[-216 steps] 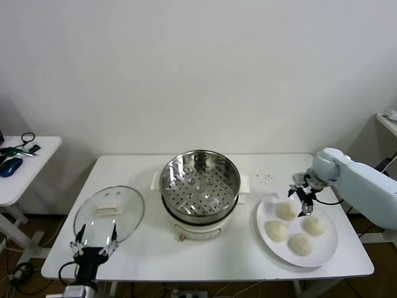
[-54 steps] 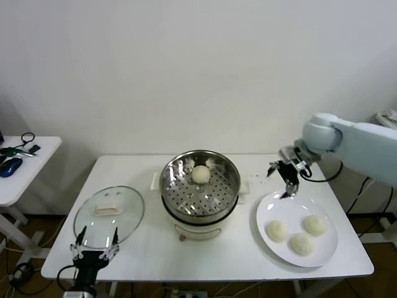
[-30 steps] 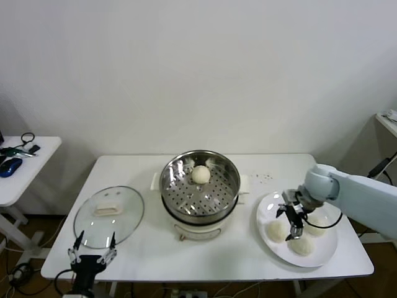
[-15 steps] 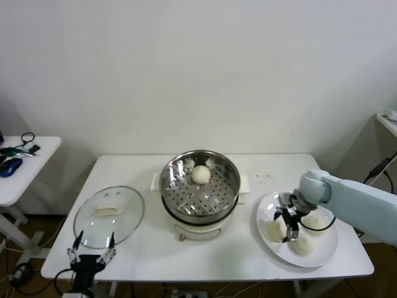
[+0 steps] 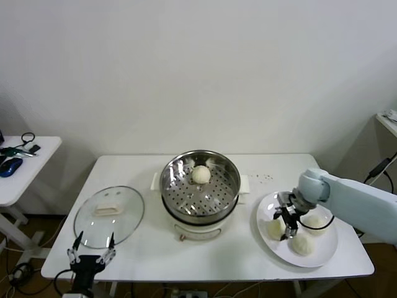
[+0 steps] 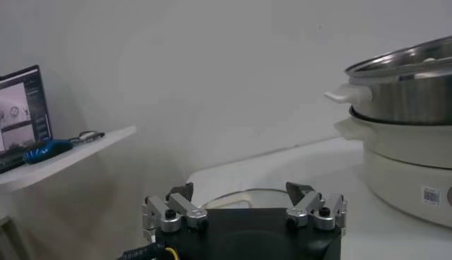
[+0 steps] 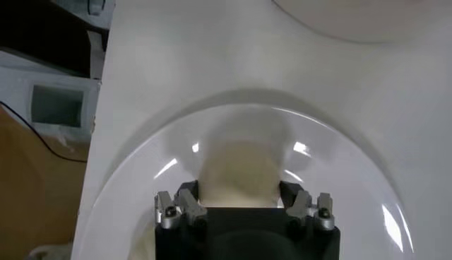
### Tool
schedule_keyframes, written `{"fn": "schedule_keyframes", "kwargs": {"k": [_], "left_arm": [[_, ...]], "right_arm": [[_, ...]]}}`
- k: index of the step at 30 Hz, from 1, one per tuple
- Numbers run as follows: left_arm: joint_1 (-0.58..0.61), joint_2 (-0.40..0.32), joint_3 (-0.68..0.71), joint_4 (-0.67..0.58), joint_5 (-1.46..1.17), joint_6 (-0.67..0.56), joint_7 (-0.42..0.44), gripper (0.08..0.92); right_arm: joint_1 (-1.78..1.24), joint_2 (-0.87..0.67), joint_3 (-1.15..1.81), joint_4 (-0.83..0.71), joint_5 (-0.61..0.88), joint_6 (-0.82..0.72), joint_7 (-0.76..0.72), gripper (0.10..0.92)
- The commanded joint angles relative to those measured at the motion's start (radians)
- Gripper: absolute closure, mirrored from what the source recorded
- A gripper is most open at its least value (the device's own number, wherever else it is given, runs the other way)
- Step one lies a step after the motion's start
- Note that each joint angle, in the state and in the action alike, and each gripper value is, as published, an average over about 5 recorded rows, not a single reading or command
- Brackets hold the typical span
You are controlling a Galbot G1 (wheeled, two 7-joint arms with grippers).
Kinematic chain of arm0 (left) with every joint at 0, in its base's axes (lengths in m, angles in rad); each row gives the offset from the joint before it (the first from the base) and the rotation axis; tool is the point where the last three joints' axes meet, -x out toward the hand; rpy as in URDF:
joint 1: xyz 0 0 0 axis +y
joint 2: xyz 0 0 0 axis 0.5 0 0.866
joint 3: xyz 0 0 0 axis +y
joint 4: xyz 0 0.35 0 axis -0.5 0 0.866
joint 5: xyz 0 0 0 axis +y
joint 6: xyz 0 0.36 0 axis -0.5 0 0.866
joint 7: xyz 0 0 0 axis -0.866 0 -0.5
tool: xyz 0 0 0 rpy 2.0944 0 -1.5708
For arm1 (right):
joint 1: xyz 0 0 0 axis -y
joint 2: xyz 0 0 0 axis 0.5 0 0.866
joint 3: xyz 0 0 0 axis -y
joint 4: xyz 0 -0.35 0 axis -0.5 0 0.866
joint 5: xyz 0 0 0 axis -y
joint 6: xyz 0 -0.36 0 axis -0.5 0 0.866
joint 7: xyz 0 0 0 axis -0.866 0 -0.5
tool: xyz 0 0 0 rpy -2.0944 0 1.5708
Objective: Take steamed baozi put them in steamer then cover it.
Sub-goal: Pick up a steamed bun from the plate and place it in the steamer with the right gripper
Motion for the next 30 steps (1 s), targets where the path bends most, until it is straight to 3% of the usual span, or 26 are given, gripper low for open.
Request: {"fn": "schedule_keyframes", "kwargs": {"k": [1, 10, 19, 30], "left_arm": [[0.002, 0.0, 0.0, -0.004, 0.0, -0.001, -0.001, 0.177], [0.011, 0.001, 0.003, -0.017, 0.0, -0.001, 0.0, 0.177], [0.025, 0.005, 0.003, -0.033, -0.009, -0.007, -0.004, 0.177], [0.026, 0.019, 0.005, -0.053, -0.024, -0.005, -0.004, 0.177]], "right_arm": [[0.029, -0.007, 0.0, 0.006, 0.014, 0.0, 0.0, 0.31], [0.375, -0.017, -0.156, 0.031, 0.164, 0.01, -0.015, 0.311], [0.752, 0.122, -0.349, 0.014, 0.398, 0.007, -0.02, 0.313], [0.707, 0.389, -0.287, -0.009, 0.526, -0.1, 0.062, 0.305]]}}
